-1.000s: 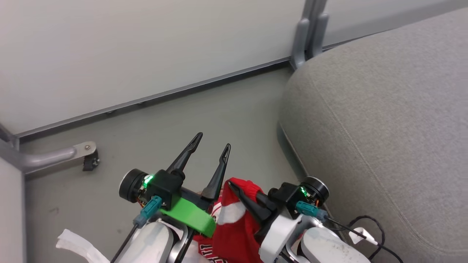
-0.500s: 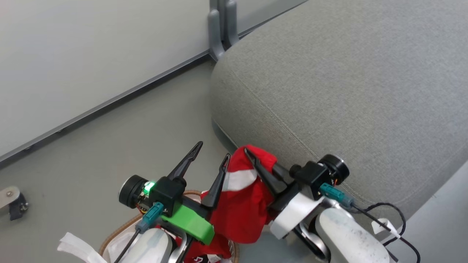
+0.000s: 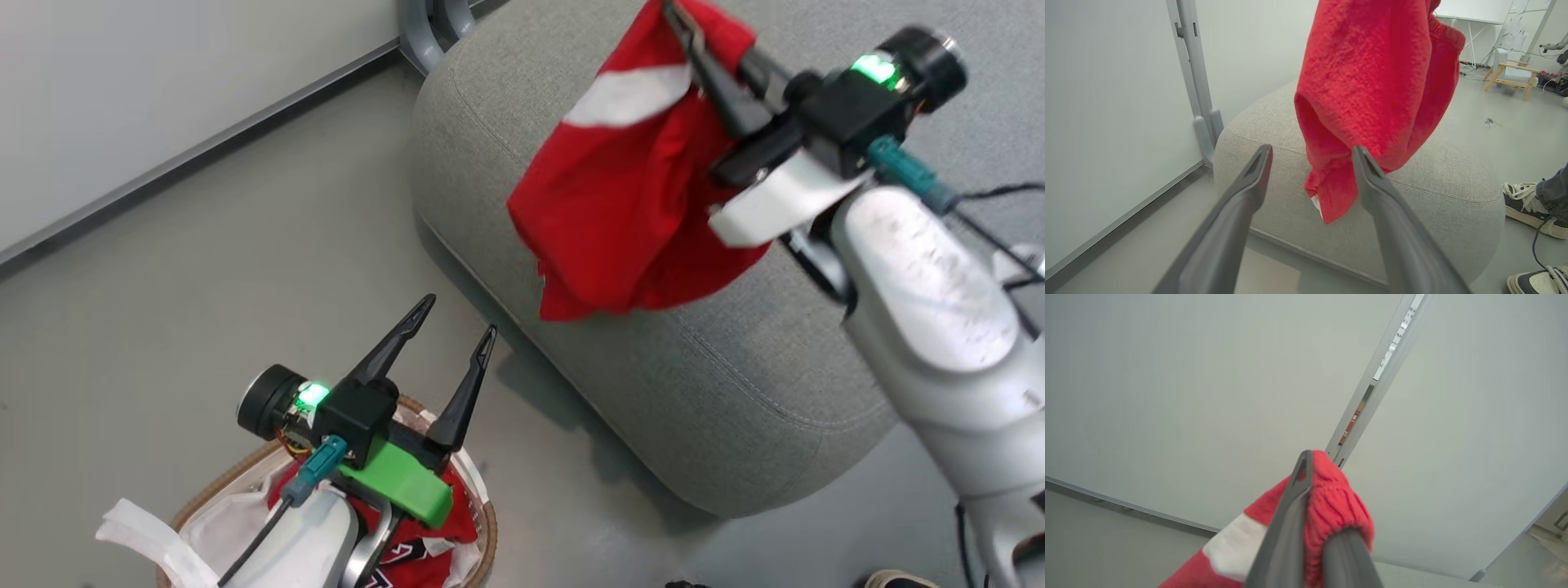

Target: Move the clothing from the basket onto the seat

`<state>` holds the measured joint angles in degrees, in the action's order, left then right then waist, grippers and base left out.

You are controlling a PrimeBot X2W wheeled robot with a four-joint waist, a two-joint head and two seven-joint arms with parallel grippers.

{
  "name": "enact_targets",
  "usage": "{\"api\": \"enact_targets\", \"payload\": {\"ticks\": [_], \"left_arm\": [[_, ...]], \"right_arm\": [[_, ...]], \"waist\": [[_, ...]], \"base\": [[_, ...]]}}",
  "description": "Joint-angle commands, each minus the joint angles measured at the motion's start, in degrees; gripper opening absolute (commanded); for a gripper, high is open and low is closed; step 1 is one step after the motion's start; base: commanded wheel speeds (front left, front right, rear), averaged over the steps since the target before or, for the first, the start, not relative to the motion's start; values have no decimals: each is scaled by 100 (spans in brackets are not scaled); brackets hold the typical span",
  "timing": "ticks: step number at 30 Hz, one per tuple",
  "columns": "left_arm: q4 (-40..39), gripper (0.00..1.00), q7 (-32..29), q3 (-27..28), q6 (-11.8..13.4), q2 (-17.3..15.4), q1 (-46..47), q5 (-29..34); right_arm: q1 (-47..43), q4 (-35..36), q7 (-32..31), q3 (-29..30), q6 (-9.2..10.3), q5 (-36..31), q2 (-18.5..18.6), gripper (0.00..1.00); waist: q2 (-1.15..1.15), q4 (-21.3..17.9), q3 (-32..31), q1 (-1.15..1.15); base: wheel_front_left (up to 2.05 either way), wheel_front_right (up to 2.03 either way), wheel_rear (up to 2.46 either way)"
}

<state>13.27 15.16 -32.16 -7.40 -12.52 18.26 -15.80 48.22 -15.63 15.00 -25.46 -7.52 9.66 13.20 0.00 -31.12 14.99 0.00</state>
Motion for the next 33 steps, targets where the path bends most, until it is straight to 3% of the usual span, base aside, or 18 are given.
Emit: {"api": "enact_targets", "payload": {"ticks": [1, 11, 17, 21, 33], "left_arm": [[-42, 100, -1, -32, -16, -83, 120, 69], [-352, 100, -2, -380, -16, -250, 645, 50], [-456, 100, -2, -471, -16, -297, 894, -6], [-487, 100, -2, -415, -16, -297, 1025, -20], [-478, 100, -2, -368, -16, -306, 1151, -36]], "right_arm": [[295, -136, 26, 44, 6, -50, 152, 0], [2117, -1497, 22, 805, 7, -732, 1125, 0], [2671, -2217, 17, 1589, 7, -994, 1383, 0], [2730, -2538, 18, 2036, 7, -1142, 1343, 0], [1110, -3111, 15, 3465, 7, -1572, 639, 0]], "waist": [[0, 107, 268, 0], [0, 935, 1126, 0], [0, 1359, 1598, 0], [0, 1565, 1843, 0], [0, 1813, 2009, 0]], "base": [[0, 0, 0], [0, 0, 0], [0, 0, 0], [0, 0, 0], [0, 0, 0]]}}
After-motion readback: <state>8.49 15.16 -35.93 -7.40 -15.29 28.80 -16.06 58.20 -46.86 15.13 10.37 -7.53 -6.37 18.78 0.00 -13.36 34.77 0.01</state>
